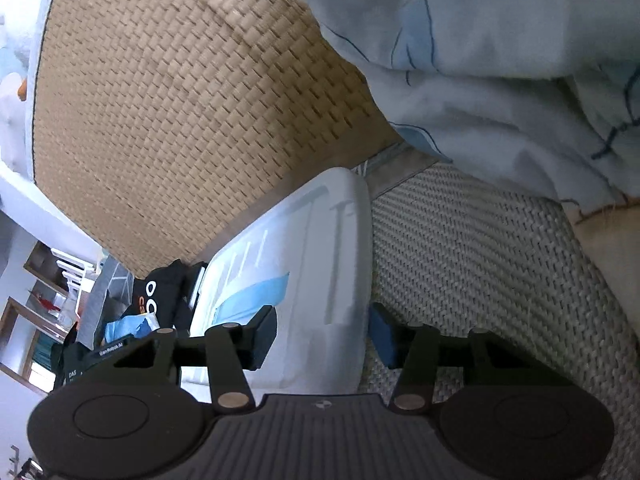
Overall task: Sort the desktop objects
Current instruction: 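Lift the white lid with both tools and carry it over the teal basin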
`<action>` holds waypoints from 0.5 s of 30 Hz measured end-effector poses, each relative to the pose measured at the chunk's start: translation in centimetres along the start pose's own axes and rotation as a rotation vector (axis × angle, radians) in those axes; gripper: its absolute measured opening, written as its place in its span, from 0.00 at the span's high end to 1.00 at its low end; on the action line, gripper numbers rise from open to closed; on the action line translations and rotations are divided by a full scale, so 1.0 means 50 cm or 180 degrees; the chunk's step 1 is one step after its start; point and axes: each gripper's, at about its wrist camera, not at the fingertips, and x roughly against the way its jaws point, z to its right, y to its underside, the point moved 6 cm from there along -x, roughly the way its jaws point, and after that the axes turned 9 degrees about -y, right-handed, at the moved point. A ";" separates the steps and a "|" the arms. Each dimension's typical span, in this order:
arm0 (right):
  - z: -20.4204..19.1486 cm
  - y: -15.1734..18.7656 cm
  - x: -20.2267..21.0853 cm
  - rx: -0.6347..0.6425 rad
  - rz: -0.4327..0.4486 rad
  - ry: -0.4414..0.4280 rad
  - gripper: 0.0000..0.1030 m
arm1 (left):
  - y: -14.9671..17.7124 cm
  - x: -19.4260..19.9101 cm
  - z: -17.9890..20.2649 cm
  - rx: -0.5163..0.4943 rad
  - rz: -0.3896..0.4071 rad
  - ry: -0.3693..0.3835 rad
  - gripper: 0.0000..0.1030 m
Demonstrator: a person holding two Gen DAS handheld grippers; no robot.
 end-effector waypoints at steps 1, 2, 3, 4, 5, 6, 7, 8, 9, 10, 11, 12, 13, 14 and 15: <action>-0.003 0.001 0.001 0.0035 0.0020 0.0015 0.50 | -0.001 0.001 0.001 0.0016 -0.0011 0.0019 0.64; -0.007 0.002 0.002 0.0069 0.0039 0.0030 0.50 | -0.003 0.003 0.002 0.0024 -0.0005 0.0027 0.64; -0.010 0.002 0.003 0.0104 0.0059 0.0046 0.50 | -0.005 0.004 0.002 0.0030 0.0004 0.0032 0.64; -0.011 0.003 0.005 0.0111 0.0073 0.0044 0.50 | -0.006 0.005 0.001 0.0068 0.0007 0.0069 0.64; -0.009 0.002 0.007 0.0065 0.0078 0.0003 0.50 | -0.007 0.006 -0.002 0.0117 0.0010 0.0112 0.64; -0.006 0.001 0.011 0.0011 0.0088 -0.0052 0.50 | -0.009 0.008 -0.004 0.0174 0.0013 0.0170 0.64; -0.005 -0.001 0.015 -0.0045 0.0103 -0.0111 0.50 | -0.009 0.010 -0.004 0.0201 0.0023 0.0207 0.64; -0.008 -0.002 0.019 -0.0073 0.0120 -0.0159 0.50 | -0.010 0.012 -0.004 0.0221 0.0034 0.0241 0.64; -0.013 -0.004 0.023 -0.0064 0.0130 -0.0185 0.50 | -0.010 0.013 -0.001 0.0193 0.0044 0.0224 0.64; -0.019 -0.004 0.025 -0.0036 0.0130 -0.0193 0.50 | -0.008 0.015 0.002 0.0139 0.0057 0.0176 0.64; -0.027 -0.003 0.025 0.0026 0.0113 -0.0167 0.50 | -0.006 0.016 0.006 0.0083 0.0071 0.0124 0.64; -0.035 -0.002 0.025 0.0096 0.0094 -0.0131 0.50 | -0.004 0.019 0.012 0.0026 0.0083 0.0088 0.64; -0.043 0.000 0.025 0.0178 0.0067 -0.0076 0.50 | -0.003 0.023 0.017 -0.0015 0.0105 0.0076 0.64; -0.050 0.003 0.025 0.0244 0.0037 -0.0038 0.50 | -0.002 0.027 0.022 -0.0053 0.0128 0.0068 0.64; -0.054 0.005 0.027 0.0254 0.0026 -0.0053 0.50 | -0.002 0.029 0.024 -0.0054 0.0157 0.0080 0.64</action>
